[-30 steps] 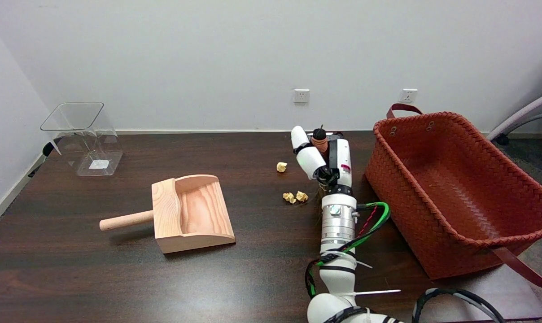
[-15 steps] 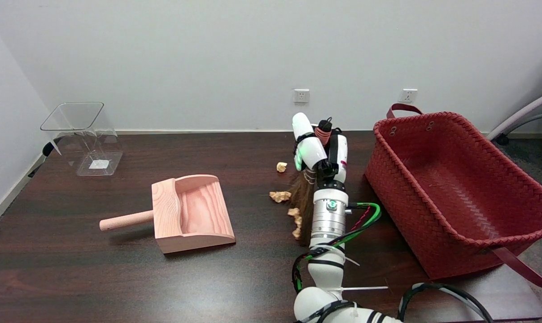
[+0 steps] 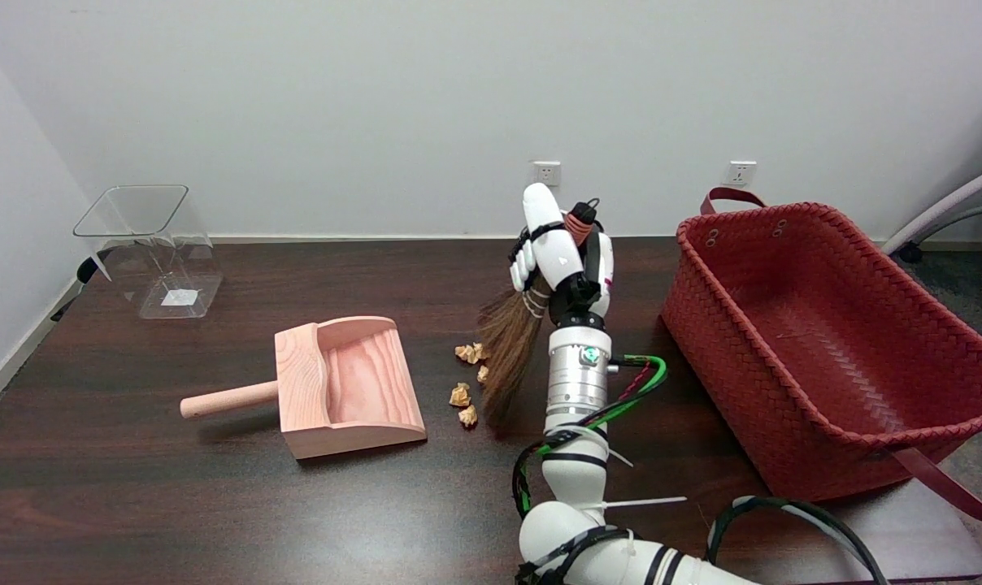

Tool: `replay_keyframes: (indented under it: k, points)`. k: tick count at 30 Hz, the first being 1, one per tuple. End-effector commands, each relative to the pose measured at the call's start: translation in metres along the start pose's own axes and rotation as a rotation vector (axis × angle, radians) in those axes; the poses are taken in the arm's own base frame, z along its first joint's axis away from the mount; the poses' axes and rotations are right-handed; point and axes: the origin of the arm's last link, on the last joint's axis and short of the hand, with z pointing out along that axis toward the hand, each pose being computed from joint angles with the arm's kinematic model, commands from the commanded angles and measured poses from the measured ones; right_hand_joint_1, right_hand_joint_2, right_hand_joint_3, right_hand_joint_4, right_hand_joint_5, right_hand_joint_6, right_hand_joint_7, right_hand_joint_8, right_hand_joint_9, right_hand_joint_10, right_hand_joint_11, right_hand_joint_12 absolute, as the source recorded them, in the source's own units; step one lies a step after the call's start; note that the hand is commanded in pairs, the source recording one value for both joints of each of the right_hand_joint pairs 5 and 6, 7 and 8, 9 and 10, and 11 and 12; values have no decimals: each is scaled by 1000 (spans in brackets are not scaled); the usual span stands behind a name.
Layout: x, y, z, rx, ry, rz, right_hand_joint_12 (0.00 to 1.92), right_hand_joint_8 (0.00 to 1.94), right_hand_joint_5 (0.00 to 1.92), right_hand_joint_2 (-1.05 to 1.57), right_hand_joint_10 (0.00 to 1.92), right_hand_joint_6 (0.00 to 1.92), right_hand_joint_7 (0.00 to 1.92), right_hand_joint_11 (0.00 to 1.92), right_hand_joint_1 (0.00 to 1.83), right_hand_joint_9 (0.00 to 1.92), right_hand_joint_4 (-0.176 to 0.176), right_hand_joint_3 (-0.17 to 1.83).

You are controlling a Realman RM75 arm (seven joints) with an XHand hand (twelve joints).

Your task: Sweep the paper balls into the dustpan.

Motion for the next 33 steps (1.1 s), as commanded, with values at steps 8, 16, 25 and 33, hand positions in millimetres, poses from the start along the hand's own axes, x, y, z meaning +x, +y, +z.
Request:
replay_keyframes:
  k: [8,16,25,33]
  points:
    - [-2,-20,55,103,-146,-129,1920,1920,1920,1571,1920,1920,1920,1920,706,1920,0,98]
    - [16,-29,100,89,-296,-260,1920,1920,1920,1571,1920,1920,1920,1920,759,1920,0,146]
    - [43,-33,120,91,-282,-354,1920,1920,1920,1571,1920,1920,1920,1920,747,1920,0,28]
    - [43,-30,129,118,-356,-480,1920,1920,1920,1570,1920,1920,1920,1920,744,1920,0,29]
